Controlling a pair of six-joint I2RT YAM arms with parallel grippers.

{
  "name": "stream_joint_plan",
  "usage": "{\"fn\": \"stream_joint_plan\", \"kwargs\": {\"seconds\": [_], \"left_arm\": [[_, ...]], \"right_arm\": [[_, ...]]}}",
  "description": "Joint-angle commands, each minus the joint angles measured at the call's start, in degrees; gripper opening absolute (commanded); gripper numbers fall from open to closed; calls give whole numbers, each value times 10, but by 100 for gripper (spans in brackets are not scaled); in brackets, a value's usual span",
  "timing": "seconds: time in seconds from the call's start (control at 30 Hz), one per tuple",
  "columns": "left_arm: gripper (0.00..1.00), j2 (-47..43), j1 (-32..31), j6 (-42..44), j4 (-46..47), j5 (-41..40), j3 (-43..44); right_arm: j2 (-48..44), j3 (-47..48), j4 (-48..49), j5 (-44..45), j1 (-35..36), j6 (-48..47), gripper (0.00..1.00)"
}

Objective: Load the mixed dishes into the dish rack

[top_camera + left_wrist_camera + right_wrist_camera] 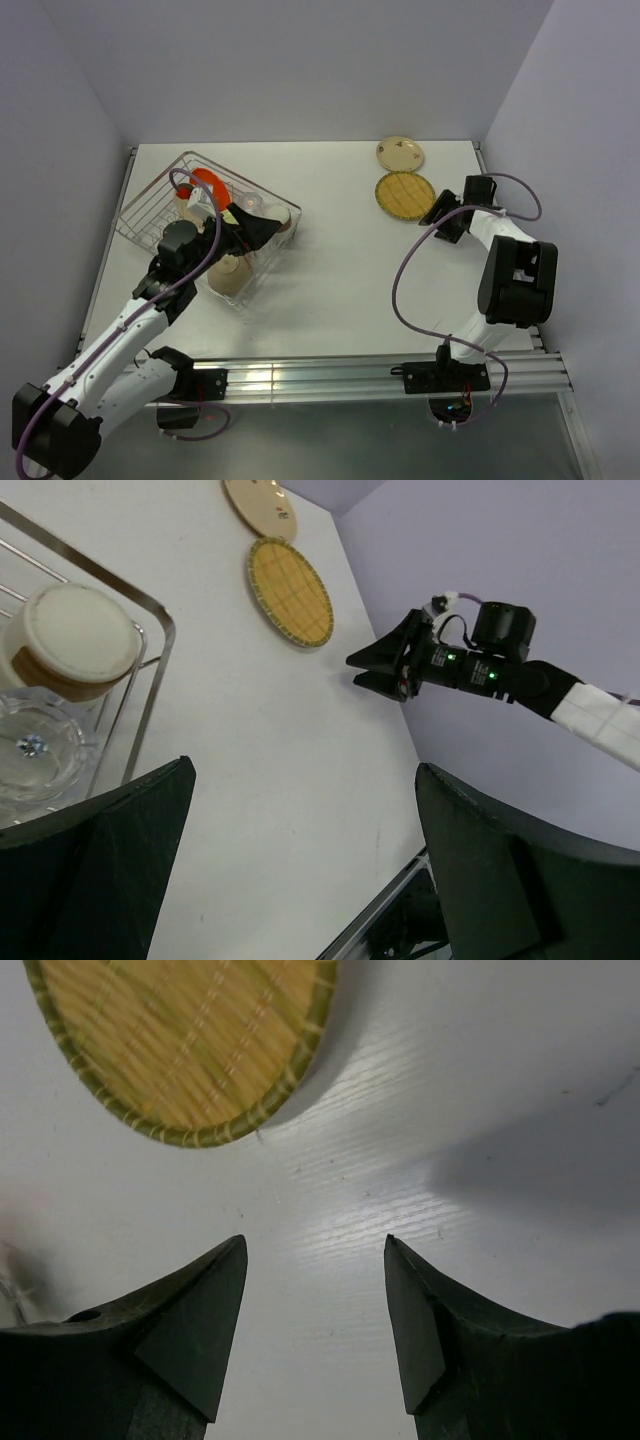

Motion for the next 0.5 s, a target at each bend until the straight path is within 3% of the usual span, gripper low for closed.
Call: {"fn": "stream_joint_plan", "kwargs": {"seconds": [0.0, 0.1, 0.47], "left_arm": [[99, -3, -10, -20, 66, 12, 7], [99, -3, -22, -27, 71, 2, 1], [99, -5, -41, -35, 61, -23, 7]], "right_arm": [[4, -7, 82, -10, -31, 78, 64], [41, -4, 118, -63, -46, 132, 63], [151, 35, 191, -107, -48, 253, 61]]}}
